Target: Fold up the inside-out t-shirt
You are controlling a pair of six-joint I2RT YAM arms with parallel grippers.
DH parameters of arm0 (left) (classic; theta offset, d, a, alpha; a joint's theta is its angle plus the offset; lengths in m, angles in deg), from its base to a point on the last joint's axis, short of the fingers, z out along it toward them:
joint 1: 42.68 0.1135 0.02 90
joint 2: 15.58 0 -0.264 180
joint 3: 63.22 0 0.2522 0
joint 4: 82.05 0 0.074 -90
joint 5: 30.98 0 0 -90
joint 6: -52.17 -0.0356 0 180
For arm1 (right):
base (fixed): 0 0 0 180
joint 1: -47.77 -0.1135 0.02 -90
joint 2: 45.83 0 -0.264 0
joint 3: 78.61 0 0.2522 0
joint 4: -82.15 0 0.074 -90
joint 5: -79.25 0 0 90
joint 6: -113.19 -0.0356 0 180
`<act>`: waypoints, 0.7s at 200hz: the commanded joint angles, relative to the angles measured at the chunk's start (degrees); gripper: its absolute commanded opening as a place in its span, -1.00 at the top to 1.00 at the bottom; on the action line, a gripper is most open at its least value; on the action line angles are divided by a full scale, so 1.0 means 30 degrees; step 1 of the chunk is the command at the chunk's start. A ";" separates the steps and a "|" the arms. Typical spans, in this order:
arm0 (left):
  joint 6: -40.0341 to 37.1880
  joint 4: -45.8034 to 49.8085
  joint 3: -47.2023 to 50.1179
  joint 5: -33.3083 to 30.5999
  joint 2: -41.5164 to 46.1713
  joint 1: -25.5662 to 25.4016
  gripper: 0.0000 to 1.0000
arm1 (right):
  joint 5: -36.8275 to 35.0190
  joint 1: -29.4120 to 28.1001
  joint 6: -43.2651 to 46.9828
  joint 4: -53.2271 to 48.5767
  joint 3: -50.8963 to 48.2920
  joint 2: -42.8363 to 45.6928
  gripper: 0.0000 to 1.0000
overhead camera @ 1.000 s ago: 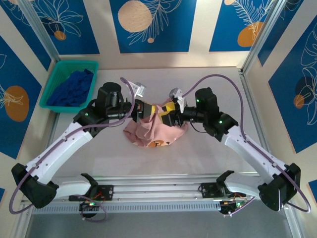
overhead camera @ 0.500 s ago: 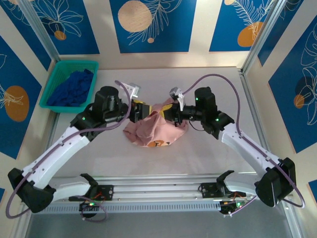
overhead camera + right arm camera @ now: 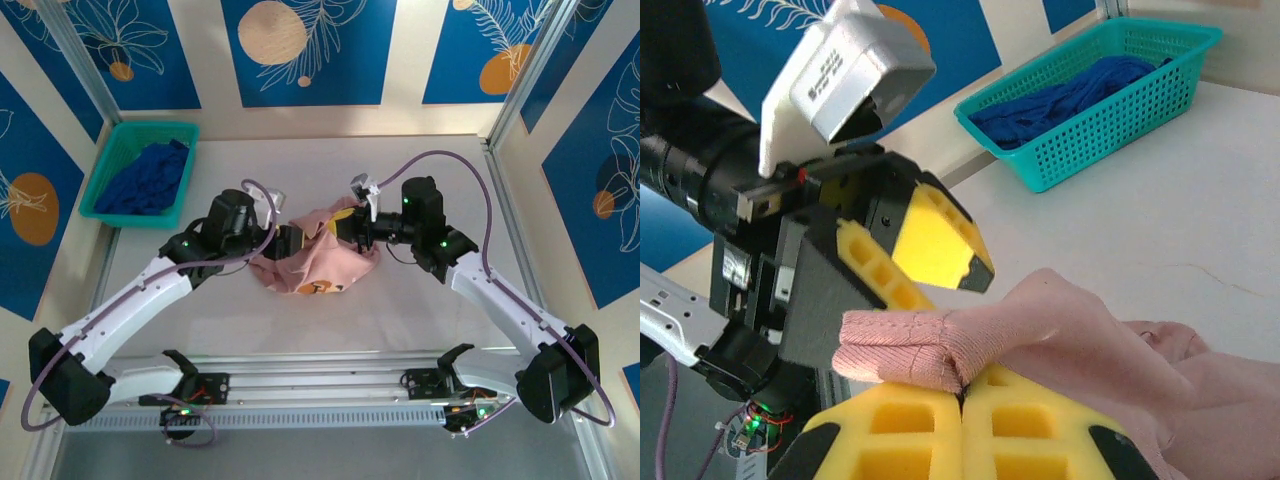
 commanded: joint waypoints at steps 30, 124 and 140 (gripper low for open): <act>-0.1825 -0.1398 -0.0141 0.1400 -0.0442 -0.1131 -0.21 | 0.0031 0.0151 -0.0397 0.0040 0.0320 0.0172 1.00; -0.3282 -0.1688 -0.2085 -0.1868 -0.1810 -0.0903 0.39 | -0.0046 0.0224 0.0195 -0.0623 0.0257 0.0350 1.00; -0.3494 -0.1647 -0.2433 -0.1588 -0.1968 -0.0826 0.60 | -0.0177 0.0240 0.0285 -0.0684 0.0195 0.0387 1.00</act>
